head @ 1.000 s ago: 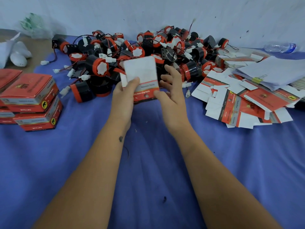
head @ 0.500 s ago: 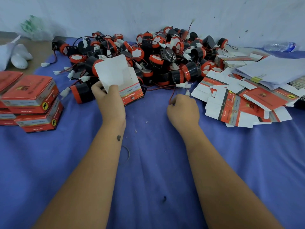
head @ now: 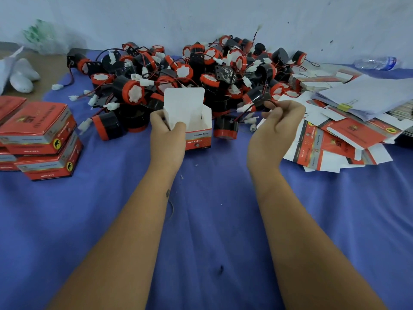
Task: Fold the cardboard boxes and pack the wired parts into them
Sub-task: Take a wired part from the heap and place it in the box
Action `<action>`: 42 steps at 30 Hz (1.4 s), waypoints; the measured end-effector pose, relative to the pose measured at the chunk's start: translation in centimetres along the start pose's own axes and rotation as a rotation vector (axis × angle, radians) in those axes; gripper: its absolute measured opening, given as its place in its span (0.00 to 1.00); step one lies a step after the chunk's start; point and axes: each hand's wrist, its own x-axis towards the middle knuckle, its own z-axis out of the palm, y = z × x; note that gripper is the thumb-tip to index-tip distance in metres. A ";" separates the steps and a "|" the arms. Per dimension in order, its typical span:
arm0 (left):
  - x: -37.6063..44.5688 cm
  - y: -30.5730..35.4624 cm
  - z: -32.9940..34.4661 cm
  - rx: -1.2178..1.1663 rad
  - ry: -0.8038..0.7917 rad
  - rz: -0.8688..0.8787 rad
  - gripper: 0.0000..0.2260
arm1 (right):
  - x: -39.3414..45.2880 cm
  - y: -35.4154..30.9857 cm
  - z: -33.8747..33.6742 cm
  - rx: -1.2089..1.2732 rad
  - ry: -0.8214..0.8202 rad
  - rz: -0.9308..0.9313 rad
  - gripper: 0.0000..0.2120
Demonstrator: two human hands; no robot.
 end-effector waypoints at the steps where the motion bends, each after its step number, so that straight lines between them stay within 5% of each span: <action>1: 0.0 -0.1 0.0 0.014 -0.011 -0.003 0.10 | 0.3 0.1 -0.1 -0.037 0.045 0.027 0.13; 7: 0.0 -0.2 0.1 0.109 -0.054 -0.009 0.12 | 1.9 1.3 -1.2 -0.559 -0.034 0.118 0.10; 13: 0.0 -0.2 0.1 0.153 -0.039 0.006 0.12 | 0.2 1.1 -0.6 -1.005 -0.078 -0.349 0.30; 17: 0.1 -0.3 0.1 0.174 -0.032 0.014 0.12 | -1.1 1.0 0.0 -1.162 -0.315 -0.537 0.42; 24: 0.0 -0.4 0.1 0.173 -0.051 0.017 0.12 | -0.7 2.2 0.1 -1.260 -0.472 -0.497 0.30; 29: 0.0 -0.4 0.0 0.188 -0.053 0.026 0.12 | -0.4 2.9 0.2 -1.194 -0.425 -0.478 0.16; 31: 0.0 -0.4 0.0 0.183 -0.049 0.035 0.10 | -0.2 2.8 0.3 -1.116 -0.381 -0.396 0.18; 37: -0.3 0.7 0.2 -0.075 -0.056 -0.025 0.09 | -0.4 0.5 0.1 -0.279 -0.173 -0.087 0.25; 42: -0.2 0.7 0.4 -0.154 -0.097 -0.087 0.08 | -1.9 -1.2 0.9 -0.035 -0.264 -0.249 0.23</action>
